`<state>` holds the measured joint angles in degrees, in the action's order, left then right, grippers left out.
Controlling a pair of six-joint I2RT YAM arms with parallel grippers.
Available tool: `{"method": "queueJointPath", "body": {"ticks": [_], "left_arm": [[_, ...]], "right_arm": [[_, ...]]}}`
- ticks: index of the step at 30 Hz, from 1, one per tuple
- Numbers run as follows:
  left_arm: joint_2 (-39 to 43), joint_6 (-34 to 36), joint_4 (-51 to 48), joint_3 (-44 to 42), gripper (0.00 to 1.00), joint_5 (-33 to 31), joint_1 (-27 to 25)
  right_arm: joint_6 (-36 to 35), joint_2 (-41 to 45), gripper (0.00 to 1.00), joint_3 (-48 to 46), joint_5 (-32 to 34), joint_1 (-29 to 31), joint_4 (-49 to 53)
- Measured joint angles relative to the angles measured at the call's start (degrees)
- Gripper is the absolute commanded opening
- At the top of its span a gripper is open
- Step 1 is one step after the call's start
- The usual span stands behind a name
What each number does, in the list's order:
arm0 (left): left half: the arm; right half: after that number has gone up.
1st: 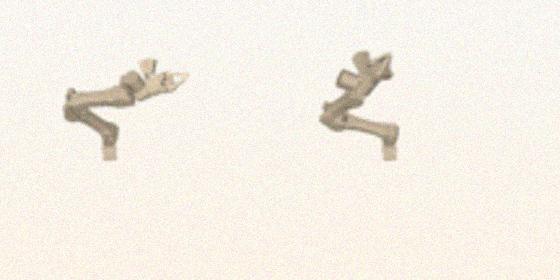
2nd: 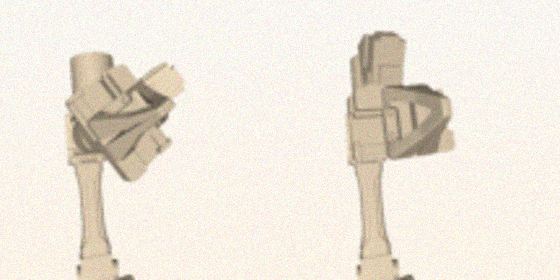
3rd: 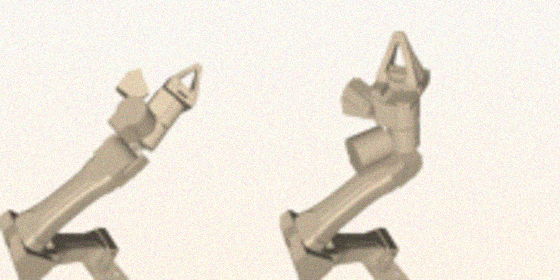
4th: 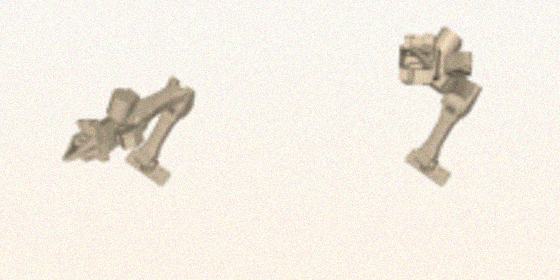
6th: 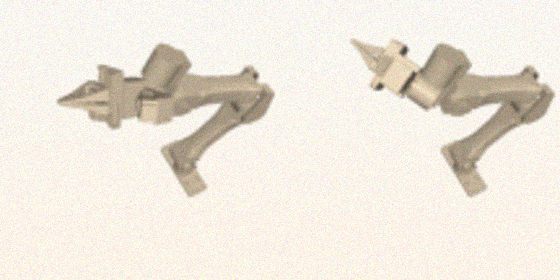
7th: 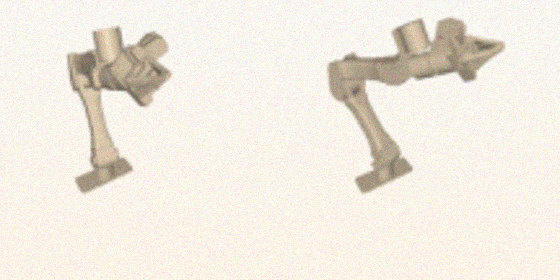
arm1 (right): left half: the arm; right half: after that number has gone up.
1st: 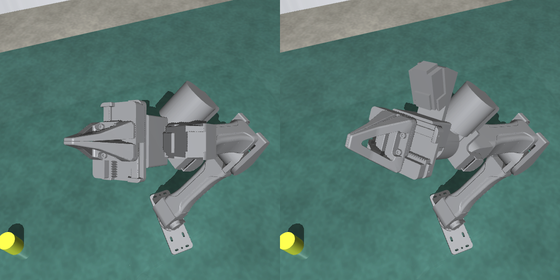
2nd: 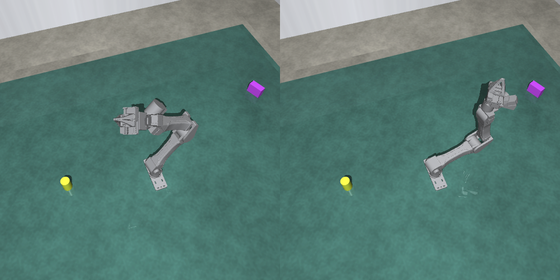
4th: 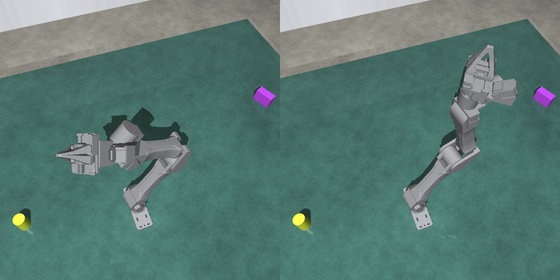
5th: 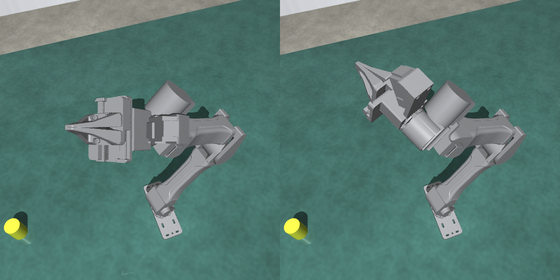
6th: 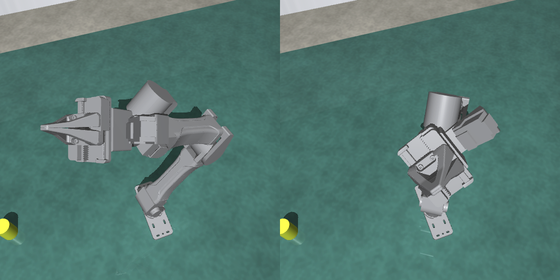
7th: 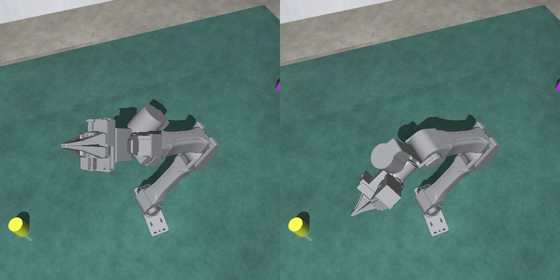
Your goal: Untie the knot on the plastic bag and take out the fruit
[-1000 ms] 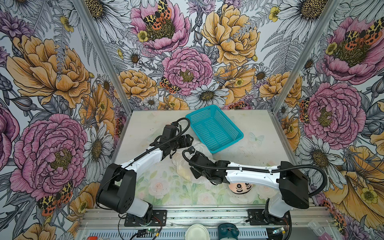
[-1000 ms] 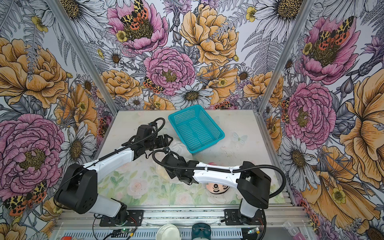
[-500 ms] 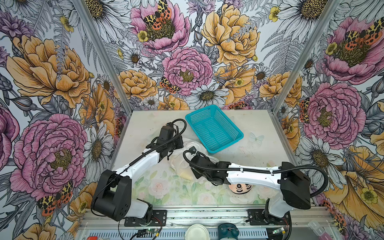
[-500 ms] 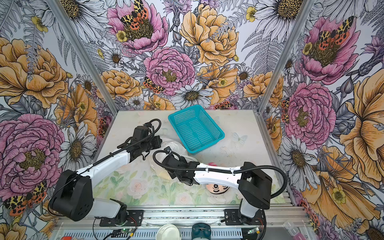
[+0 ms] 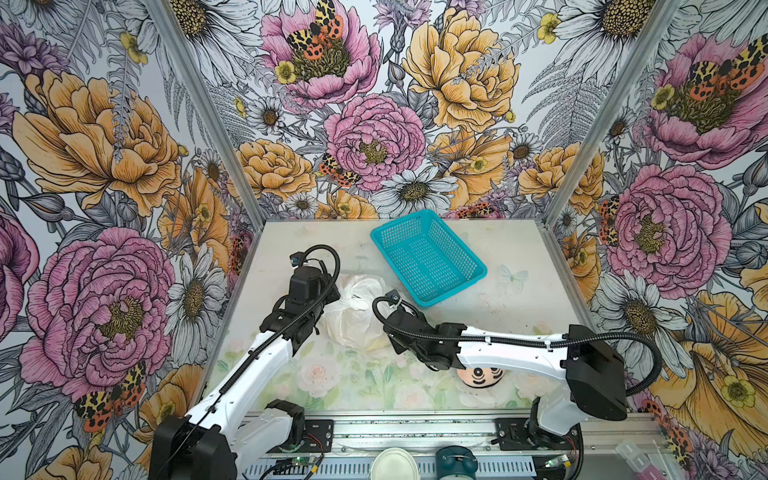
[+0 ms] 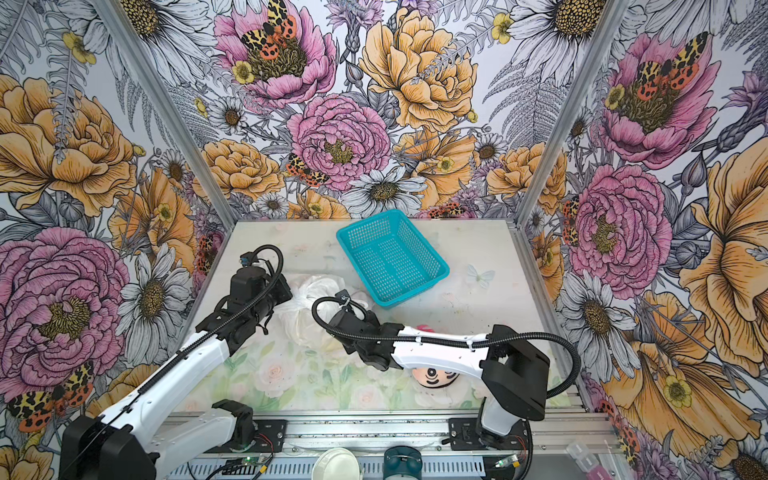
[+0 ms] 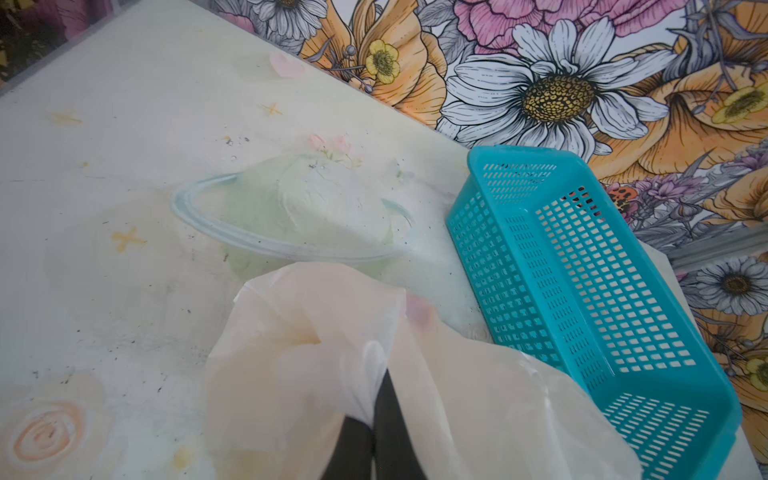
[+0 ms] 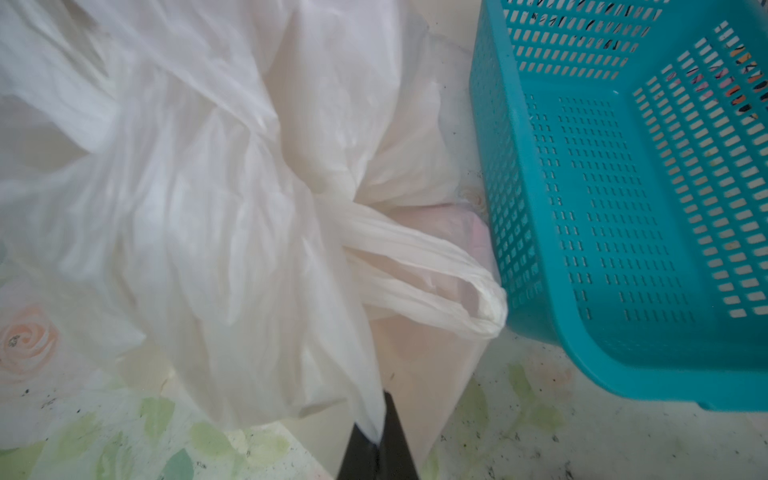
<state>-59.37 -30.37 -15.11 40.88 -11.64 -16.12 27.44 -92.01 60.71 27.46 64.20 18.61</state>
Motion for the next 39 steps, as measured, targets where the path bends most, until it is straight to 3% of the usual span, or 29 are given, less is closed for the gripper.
{"method": "queueJointPath", "body": {"ticks": [13,18,39], "left_arm": [[2.8,-4.2,-1.1,-4.0,0.00,-0.6,9.5],[3.7,-4.8,-1.3,-4.3,0.00,-0.3,10.8],[2.3,-8.4,-1.1,-6.7,0.00,9.4,20.3]], "right_arm": [[4.4,3.0,0.00,-3.1,-0.5,-5.0,-0.4],[6.3,3.9,0.00,-4.4,-1.5,-6.6,-0.6],[10.9,8.3,0.00,-9.9,-7.4,-12.3,-4.2]]}}
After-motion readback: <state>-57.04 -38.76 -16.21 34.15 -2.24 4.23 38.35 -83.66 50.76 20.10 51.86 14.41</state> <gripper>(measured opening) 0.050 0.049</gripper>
